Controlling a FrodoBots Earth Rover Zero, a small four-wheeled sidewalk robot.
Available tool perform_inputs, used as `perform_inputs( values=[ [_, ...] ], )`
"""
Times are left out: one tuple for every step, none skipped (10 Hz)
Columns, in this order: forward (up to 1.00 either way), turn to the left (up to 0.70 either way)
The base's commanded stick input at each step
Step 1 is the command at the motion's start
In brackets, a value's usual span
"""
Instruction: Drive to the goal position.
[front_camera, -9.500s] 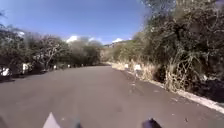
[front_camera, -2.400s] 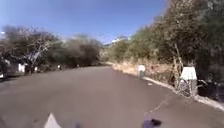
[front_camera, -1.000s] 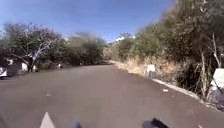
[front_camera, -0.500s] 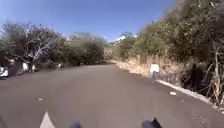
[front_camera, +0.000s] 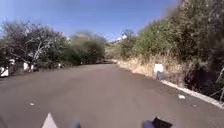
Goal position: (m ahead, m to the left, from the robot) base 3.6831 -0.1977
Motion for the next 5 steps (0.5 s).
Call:
perform_inputs(
  values=[
    [0.50, 0.00],
    [0.50, 0.00],
    [0.50, 0.00],
    [0.50, 0.00],
    [0.50, -0.07]
  ],
)
